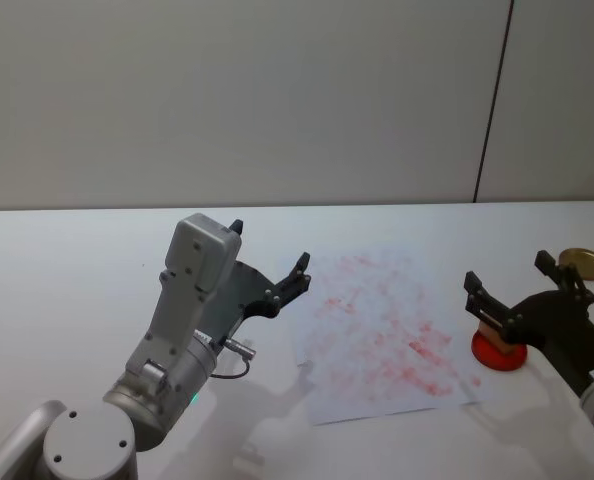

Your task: Use the one hand to pick up the stamp and affix it onto the A4 paper.

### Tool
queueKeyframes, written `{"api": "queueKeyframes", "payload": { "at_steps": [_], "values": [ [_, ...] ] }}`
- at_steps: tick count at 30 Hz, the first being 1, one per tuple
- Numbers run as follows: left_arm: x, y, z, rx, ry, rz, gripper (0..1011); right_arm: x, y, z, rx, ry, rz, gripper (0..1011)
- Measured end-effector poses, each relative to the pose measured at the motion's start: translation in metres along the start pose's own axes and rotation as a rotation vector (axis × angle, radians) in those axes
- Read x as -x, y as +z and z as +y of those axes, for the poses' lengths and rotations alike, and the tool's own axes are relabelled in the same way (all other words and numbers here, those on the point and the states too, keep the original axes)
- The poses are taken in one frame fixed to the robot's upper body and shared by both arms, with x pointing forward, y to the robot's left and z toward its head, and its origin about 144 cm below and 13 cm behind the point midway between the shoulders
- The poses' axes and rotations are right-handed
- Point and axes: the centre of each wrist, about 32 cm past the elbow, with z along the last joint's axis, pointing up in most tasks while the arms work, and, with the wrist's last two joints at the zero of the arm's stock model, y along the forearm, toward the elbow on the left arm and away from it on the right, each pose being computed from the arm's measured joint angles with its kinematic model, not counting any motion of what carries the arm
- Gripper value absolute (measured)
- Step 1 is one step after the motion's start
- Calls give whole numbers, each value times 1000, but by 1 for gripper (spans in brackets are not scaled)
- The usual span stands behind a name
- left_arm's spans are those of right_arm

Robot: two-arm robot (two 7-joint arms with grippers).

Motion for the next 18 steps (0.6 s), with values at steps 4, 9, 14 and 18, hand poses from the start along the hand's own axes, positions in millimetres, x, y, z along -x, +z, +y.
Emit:
{"api": "queueKeyframes", "payload": {
  "at_steps": [4, 9, 14, 18],
  "values": [
    [0, 0, 0, 0, 0, 0, 993, 0, 0, 0, 0, 0, 0, 1001],
    [0, 0, 0, 0, 0, 0, 993, 0, 0, 0, -1, 0, 0, 1001],
    [0, 0, 0, 0, 0, 0, 993, 0, 0, 0, -1, 0, 0, 1001],
    [0, 0, 0, 0, 0, 0, 993, 0, 0, 0, -1, 0, 0, 1001]
  ]
}}
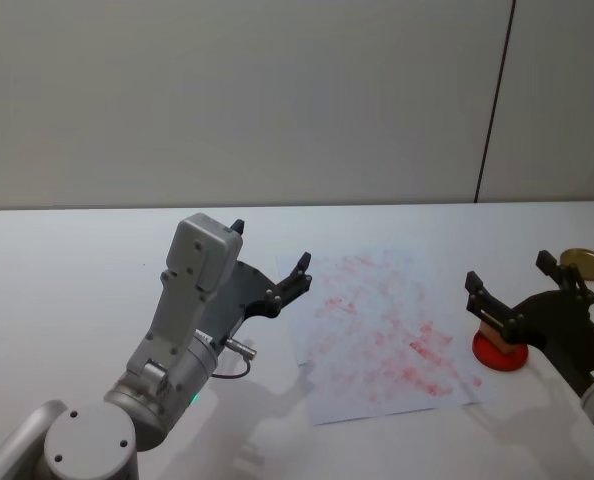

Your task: Use the one hand to pick up the stamp and affix it onto the A4 paper.

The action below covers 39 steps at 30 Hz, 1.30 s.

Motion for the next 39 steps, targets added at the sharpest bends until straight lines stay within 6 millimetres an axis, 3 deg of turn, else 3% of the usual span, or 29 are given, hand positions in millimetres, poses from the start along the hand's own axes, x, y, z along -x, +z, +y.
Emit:
{"api": "queueKeyframes", "payload": {
  "at_steps": [10, 39],
  "values": [
    [0, 0, 0, 0, 0, 0, 993, -7, -1, 2, 16, 1, 2, 1001],
    [0, 0, 0, 0, 0, 0, 993, -60, -31, 22, 238, 87, 40, 1001]
  ]
}}
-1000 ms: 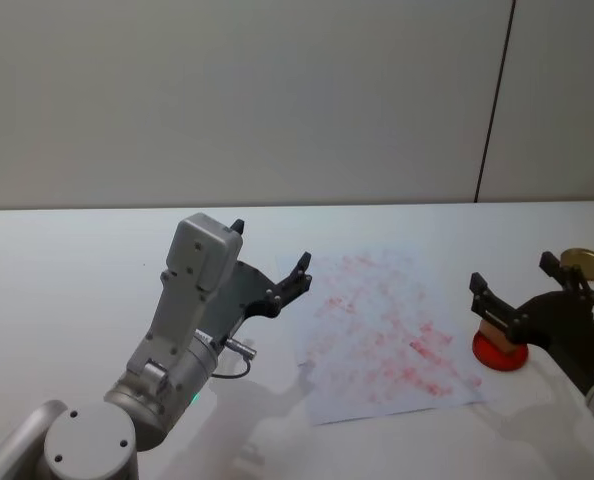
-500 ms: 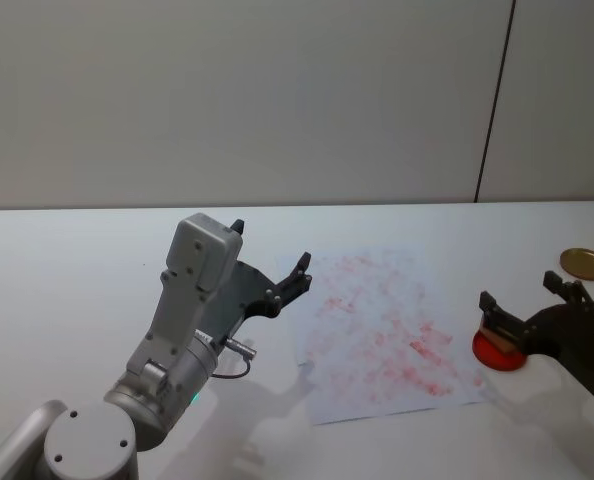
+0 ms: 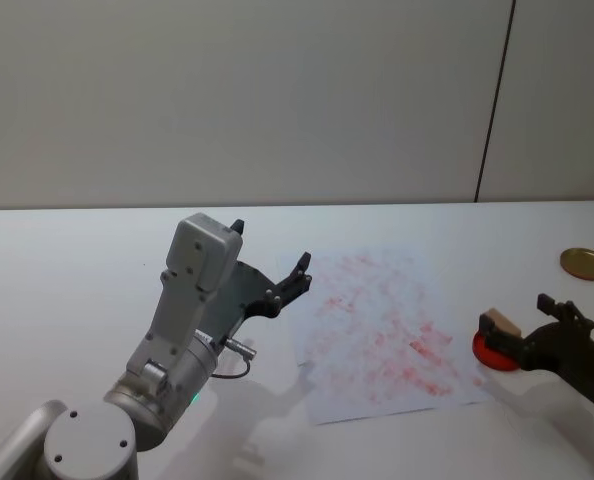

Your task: Use the one hand to pick up the stamp and affix it onto the A4 paper.

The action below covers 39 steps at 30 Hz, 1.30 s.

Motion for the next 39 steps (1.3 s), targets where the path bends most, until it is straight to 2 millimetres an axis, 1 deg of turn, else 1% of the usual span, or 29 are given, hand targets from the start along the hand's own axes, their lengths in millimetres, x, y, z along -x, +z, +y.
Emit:
{"api": "queueKeyframes", "payload": {
  "at_steps": [6, 9, 10, 12, 13, 15, 21, 22, 24, 26, 27, 29, 30, 33, 34, 39],
  "values": [
    [0, 0, 0, 0, 0, 0, 993, -4, -4, 3, 26, 9, 4, 1001],
    [0, 0, 0, 0, 0, 0, 993, -5, -6, 6, 41, 16, 4, 952],
    [0, 0, 0, 0, 0, 0, 993, -6, -7, 6, 44, 17, 5, 911],
    [0, 0, 0, 0, 0, 0, 993, -7, -7, 7, 48, 19, 5, 880],
    [0, 0, 0, 0, 0, 0, 993, -7, -8, 8, 51, 21, 5, 831],
    [0, 0, 0, 0, 0, 0, 993, -7, -9, 9, 56, 25, 6, 795],
    [0, 0, 0, 0, 0, 0, 993, -8, -10, 11, 62, 29, 6, 605],
    [0, 0, 0, 0, 0, 0, 993, -8, -10, 11, 63, 30, 6, 586],
    [0, 0, 0, 0, 0, 0, 993, -8, -11, 11, 65, 30, 5, 505],
    [0, 0, 0, 0, 0, 0, 993, -8, -12, 12, 66, 30, 5, 474],
    [0, 0, 0, 0, 0, 0, 993, -9, -12, 12, 67, 29, 4, 403],
    [0, 0, 0, 0, 0, 0, 993, -9, -12, 13, 67, 28, 3, 360],
    [0, 0, 0, 0, 0, 0, 993, -9, -12, 13, 67, 27, 2, 299],
    [0, 0, 0, 0, 0, 0, 993, -10, -13, 13, 66, 26, 0, 248],
    [0, 0, 0, 0, 0, 0, 993, -10, -13, 13, 65, 26, -2, 214],
    [0, 0, 0, 0, 0, 0, 993, -10, -13, 14, 58, 24, -9, 214]
  ]
}}
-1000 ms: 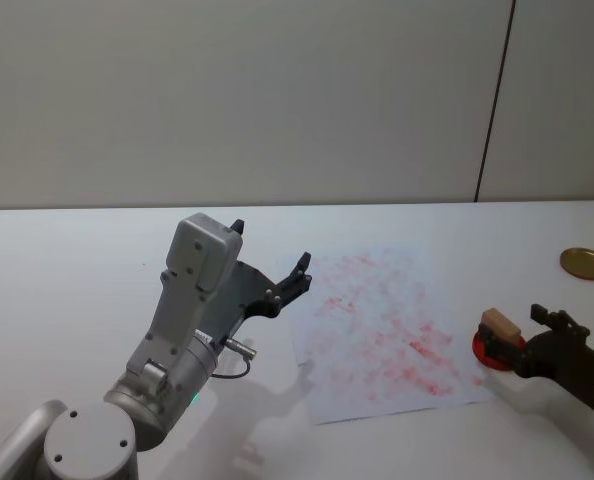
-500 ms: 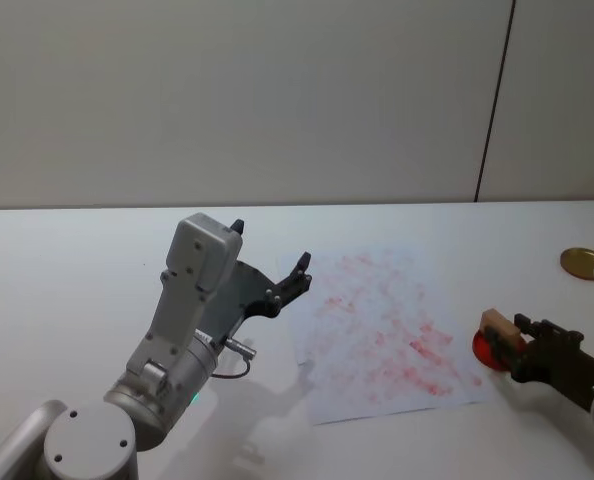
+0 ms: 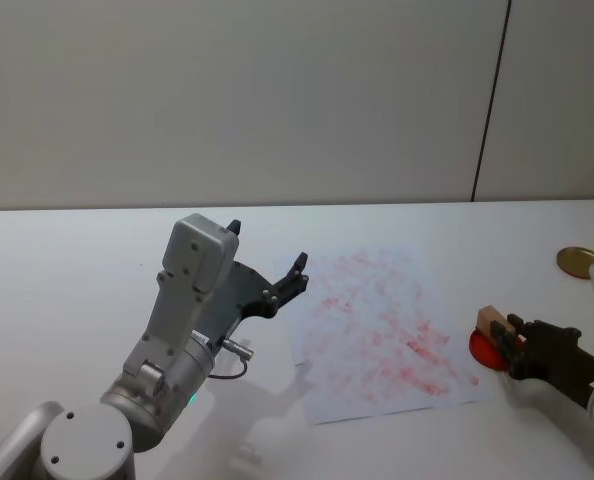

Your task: Use the one hand to pick up the stamp and affix it onto the A4 paper.

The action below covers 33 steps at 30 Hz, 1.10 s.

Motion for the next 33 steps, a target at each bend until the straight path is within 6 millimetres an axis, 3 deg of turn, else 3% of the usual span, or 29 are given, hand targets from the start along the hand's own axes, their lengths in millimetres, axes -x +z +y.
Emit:
{"api": "queueKeyframes", "payload": {
  "at_steps": [24, 33],
  "values": [
    [0, 0, 0, 0, 0, 0, 993, 20, 21, 14, -86, 122, -21, 216],
    [0, 0, 0, 0, 0, 0, 993, 30, 20, 23, -53, 187, -12, 216]
  ]
}}
